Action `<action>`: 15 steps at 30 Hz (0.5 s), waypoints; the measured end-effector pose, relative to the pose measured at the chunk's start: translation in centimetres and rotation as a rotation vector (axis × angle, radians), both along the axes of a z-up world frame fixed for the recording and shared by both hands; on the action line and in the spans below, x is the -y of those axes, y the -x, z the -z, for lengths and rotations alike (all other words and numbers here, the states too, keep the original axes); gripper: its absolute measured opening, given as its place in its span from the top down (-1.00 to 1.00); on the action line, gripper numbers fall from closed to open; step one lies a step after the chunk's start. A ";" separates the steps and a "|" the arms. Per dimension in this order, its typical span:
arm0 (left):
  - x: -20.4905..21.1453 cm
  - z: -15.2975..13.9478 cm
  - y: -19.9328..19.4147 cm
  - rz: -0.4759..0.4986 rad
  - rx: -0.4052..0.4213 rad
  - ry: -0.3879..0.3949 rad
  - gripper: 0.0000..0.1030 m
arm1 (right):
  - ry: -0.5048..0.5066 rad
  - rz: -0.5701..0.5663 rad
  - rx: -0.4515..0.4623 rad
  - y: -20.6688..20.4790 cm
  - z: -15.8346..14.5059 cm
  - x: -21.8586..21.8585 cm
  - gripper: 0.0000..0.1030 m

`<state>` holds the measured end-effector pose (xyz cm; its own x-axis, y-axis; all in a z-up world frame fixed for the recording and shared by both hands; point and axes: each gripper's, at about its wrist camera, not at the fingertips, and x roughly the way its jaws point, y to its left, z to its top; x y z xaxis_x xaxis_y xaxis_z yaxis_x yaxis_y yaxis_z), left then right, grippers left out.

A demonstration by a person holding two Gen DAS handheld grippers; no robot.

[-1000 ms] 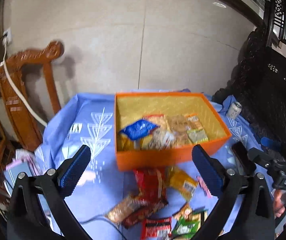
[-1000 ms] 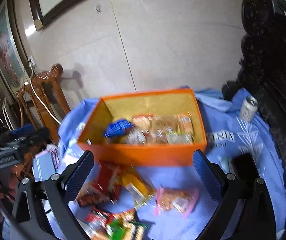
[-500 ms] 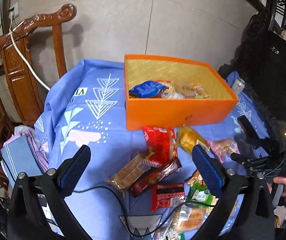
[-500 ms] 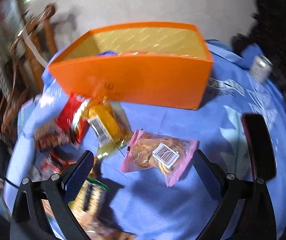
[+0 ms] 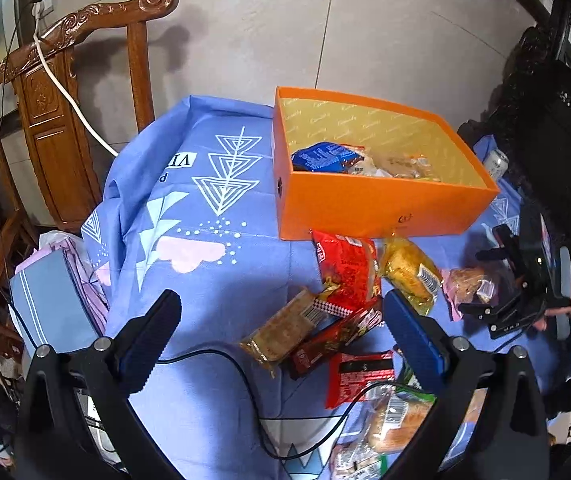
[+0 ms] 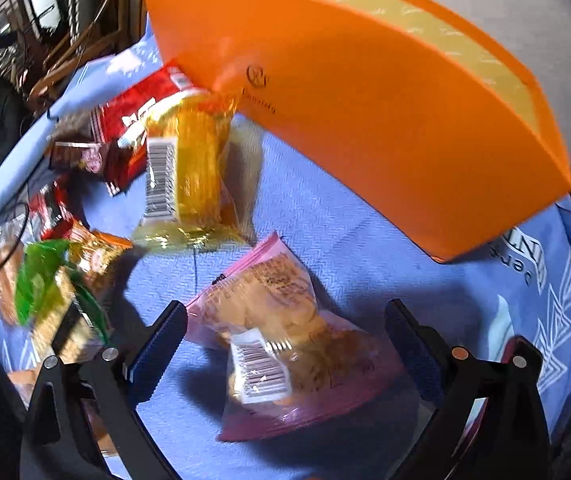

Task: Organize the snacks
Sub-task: 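Grasp the pink cookie bag with the right tool while the left tool grasps the brown wafer bar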

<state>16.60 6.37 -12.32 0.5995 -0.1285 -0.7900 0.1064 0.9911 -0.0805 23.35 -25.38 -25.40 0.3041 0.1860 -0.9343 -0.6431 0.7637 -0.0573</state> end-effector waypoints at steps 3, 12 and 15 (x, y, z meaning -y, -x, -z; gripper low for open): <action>0.0 0.4 0.2 0.018 -0.006 -0.018 -0.92 | -0.019 -0.001 -0.046 0.4 0.6 0.0 -0.41; 1.1 3.4 0.0 0.096 -0.043 -0.044 -0.92 | -0.169 0.198 -0.065 3.4 -0.4 1.8 0.18; 1.5 4.6 -0.5 0.125 -0.041 -0.064 -0.92 | -0.241 0.272 -0.068 4.5 -1.1 2.6 0.19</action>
<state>17.13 4.90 -16.91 0.5488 -0.1487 -0.8226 0.2274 0.9735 -0.0243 18.83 -27.98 -24.32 0.3119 0.3239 -0.8932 -0.4107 0.8937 0.1807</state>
